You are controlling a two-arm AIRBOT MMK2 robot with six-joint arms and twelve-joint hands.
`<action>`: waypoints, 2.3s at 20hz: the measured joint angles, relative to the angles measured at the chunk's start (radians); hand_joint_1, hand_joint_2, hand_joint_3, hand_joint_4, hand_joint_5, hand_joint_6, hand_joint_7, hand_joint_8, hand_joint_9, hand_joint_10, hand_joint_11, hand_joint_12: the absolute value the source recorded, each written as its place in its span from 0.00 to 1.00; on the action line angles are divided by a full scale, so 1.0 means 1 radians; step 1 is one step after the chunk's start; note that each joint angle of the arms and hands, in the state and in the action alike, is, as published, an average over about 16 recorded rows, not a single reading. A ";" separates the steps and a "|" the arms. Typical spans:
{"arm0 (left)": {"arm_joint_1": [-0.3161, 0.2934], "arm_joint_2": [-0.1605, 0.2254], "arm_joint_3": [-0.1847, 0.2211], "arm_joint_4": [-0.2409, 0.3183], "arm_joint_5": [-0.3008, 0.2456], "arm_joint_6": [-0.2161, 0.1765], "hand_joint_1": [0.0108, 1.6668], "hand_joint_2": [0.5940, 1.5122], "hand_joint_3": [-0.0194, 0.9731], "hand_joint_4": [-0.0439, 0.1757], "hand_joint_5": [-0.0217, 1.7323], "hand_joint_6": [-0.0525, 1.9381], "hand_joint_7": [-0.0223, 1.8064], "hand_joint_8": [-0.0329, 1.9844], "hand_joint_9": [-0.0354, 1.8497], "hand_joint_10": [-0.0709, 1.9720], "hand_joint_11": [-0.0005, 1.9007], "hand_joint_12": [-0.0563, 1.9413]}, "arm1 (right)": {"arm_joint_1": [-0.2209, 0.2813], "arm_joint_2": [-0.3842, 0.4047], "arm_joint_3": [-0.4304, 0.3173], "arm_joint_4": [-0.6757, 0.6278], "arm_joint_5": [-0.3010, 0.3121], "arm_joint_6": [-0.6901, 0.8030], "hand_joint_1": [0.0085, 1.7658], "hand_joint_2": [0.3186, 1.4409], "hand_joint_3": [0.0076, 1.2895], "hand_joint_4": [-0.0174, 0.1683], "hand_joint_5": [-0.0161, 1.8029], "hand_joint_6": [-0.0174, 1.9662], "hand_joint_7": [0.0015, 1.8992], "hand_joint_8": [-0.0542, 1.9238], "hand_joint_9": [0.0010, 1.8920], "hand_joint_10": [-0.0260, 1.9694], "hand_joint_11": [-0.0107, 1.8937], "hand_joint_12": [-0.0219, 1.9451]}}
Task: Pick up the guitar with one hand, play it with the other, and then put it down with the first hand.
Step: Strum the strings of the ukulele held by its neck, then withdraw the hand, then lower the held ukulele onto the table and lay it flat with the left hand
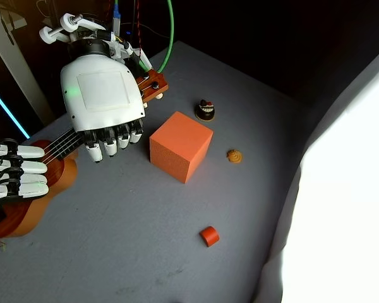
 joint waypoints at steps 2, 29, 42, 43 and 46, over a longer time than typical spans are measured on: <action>0.000 0.000 0.000 0.000 0.000 0.002 0.86 0.55 0.00 0.19 0.68 0.96 0.70 0.99 0.75 0.98 0.75 1.00 | 0.001 0.003 -0.002 -0.005 0.009 0.006 0.14 0.93 0.01 0.10 0.02 0.01 0.04 0.02 0.05 0.02 0.02 0.01; 0.011 0.016 -0.010 0.167 0.090 -0.244 0.87 0.55 0.00 0.19 0.67 0.97 0.69 0.99 0.74 0.98 0.74 1.00 | 0.035 -0.009 0.043 0.892 -0.232 -0.676 0.13 0.94 0.01 0.10 0.02 0.01 0.04 0.02 0.04 0.02 0.02 0.01; 0.156 0.032 -0.067 0.441 0.155 -0.549 0.87 0.54 0.00 0.19 0.68 0.98 0.69 0.99 0.74 0.98 0.74 1.00 | 0.035 -0.013 0.035 0.965 -0.263 -0.736 0.14 0.93 0.01 0.11 0.03 0.01 0.05 0.02 0.05 0.02 0.02 0.01; 0.170 0.032 -0.069 0.457 0.153 -0.562 0.87 0.54 0.00 0.19 0.68 0.98 0.69 0.99 0.74 0.98 0.74 1.00 | 0.035 -0.013 0.034 0.964 -0.264 -0.737 0.14 0.93 0.01 0.11 0.03 0.01 0.05 0.02 0.05 0.02 0.02 0.01; 0.212 0.031 -0.074 0.500 0.149 -0.596 0.85 0.55 0.00 0.19 0.66 0.96 0.69 0.99 0.74 0.98 0.74 1.00 | 0.035 -0.013 0.031 0.960 -0.264 -0.739 0.14 0.93 0.01 0.11 0.03 0.01 0.05 0.02 0.05 0.02 0.02 0.01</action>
